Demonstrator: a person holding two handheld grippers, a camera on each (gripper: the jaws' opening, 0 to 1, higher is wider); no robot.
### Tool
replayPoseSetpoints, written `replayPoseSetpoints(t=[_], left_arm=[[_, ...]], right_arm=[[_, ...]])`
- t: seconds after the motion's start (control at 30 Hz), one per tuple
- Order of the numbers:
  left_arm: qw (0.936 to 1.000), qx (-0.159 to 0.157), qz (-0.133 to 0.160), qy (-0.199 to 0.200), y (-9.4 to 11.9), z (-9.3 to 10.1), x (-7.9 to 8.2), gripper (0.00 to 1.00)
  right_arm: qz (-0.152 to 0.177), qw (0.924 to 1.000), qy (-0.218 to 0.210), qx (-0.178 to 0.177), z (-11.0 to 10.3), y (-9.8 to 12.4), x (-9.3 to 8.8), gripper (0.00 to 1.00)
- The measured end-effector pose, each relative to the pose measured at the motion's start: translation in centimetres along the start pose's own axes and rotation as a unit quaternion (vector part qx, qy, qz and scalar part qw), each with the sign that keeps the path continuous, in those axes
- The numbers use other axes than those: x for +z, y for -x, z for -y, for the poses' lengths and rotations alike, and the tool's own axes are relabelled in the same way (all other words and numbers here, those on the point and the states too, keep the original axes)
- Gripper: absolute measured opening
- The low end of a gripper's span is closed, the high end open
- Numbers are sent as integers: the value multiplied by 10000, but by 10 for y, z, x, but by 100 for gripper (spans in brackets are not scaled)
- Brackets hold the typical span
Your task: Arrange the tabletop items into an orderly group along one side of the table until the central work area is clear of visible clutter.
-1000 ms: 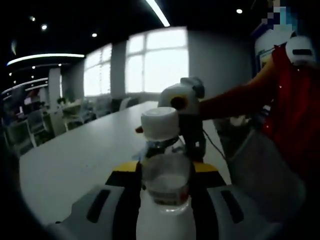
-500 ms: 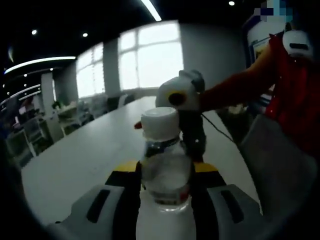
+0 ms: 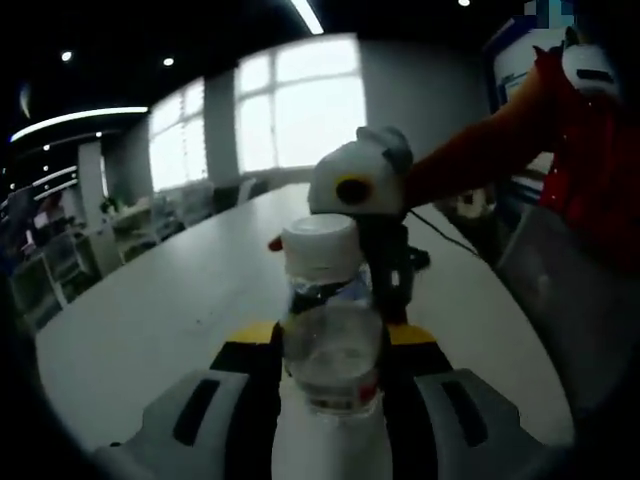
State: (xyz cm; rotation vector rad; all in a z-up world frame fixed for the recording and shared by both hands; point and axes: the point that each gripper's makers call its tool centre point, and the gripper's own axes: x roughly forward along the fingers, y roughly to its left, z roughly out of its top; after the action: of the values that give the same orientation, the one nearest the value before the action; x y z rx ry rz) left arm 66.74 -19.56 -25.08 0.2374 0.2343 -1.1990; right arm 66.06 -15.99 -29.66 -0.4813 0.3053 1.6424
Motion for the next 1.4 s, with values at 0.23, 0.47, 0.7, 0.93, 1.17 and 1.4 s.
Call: replayPoseSetpoints(t=[0.23,0.47,0.7,0.93,1.17,1.4], left_arm=[[10000,-40,-17,9,-8,-9,-16,35],[10000,-80,5,41,-13,-12,-23,35],[9999,-128,-72,10,-17,-12,-28,36],[9998,-148,-120,6,-18,-11,-31,36],[9999,-124,-107,8,-19,-13,-31,36],[9999,-98,-65,-13,-21,-13,-30,36]], right_arm=[[-227,9997,15,-74,10,-7,-17,37],[-354,9993,-41,-105,14,-9,-26,37],[-488,9987,-52,-141,15,-10,-34,37],[-563,9983,-57,-139,15,-11,-37,37],[-590,9981,-59,-156,16,-11,-39,37],[-637,9978,-6,-176,17,-9,-40,37]])
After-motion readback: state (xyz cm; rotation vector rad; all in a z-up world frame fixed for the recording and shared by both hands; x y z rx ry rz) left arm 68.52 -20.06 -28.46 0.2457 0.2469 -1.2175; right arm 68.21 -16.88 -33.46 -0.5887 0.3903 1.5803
